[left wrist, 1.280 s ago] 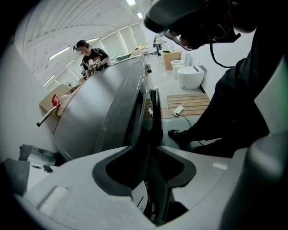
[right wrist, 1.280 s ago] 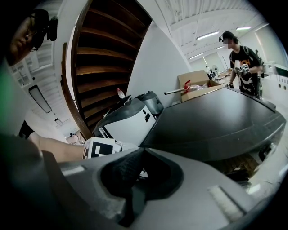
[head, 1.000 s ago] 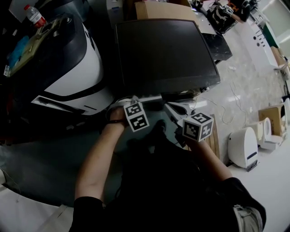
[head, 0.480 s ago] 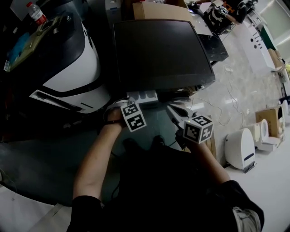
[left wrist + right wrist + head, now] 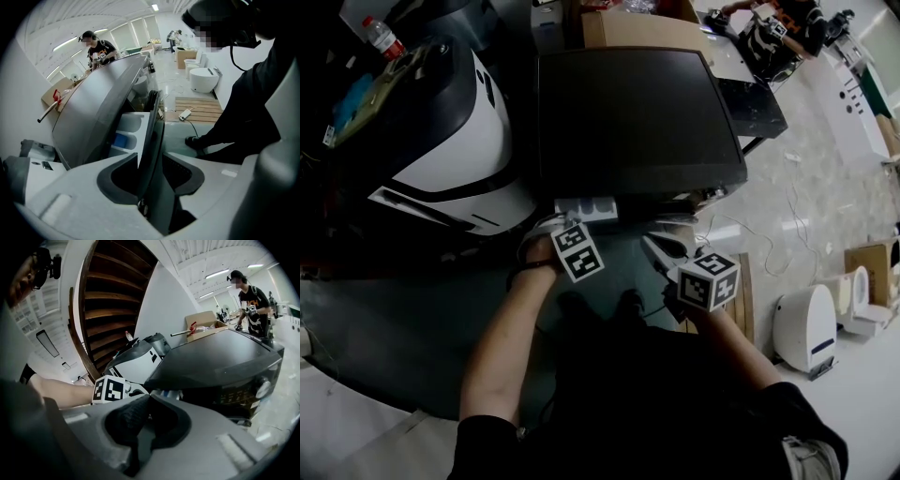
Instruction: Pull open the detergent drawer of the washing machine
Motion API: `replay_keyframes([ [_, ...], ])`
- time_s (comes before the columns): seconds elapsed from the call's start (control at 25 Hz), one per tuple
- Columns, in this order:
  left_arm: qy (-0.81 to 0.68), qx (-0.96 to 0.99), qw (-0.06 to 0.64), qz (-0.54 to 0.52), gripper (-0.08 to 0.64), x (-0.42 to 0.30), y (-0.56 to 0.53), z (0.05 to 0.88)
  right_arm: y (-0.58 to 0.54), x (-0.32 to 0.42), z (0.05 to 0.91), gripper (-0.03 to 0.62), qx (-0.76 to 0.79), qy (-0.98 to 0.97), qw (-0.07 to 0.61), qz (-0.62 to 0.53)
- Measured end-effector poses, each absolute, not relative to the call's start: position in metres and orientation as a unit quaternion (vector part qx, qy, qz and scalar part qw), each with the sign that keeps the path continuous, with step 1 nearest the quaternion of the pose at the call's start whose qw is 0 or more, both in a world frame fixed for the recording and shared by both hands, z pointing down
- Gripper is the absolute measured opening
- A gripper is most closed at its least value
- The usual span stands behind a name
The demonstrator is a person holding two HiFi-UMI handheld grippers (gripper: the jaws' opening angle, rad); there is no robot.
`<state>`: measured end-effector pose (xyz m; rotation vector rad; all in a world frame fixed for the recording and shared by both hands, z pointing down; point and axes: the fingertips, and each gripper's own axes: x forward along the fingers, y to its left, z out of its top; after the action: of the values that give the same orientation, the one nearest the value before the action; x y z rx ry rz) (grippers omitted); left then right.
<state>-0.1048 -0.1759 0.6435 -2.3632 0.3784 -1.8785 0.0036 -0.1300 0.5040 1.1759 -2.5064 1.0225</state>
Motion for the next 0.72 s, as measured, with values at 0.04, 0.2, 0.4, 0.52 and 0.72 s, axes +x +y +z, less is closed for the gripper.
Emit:
replay_keyframes([
  [0.04, 0.131, -0.776, 0.042, -0.616, 0.171, -0.105, -0.175, 0.643, -0.129, 0.009, 0.505, 0.003, 0.395, -0.846, 0.094, 0.347],
  [0.2, 0.147, -0.776, 0.019, -0.613, 0.094, -0.105, -0.165, 0.639, -0.129, 0.024, 0.506, 0.003, 0.383, -0.850, 0.086, 0.350],
  [0.4, 0.160, -0.769, 0.010, -0.619, 0.097, -0.103, -0.150, 0.639, -0.123, 0.032, 0.504, 0.004, 0.370, -0.856, 0.082, 0.351],
  [0.52, 0.162, -0.764, 0.007, -0.624, 0.097, -0.103, -0.144, 0.639, -0.119, 0.034, 0.502, 0.003, 0.362, -0.861, 0.082, 0.349],
  [0.72, 0.156, -0.761, 0.000, -0.630, 0.097, -0.102, -0.130, 0.640, -0.118, 0.037, 0.498, 0.003, 0.353, -0.867, 0.082, 0.343],
])
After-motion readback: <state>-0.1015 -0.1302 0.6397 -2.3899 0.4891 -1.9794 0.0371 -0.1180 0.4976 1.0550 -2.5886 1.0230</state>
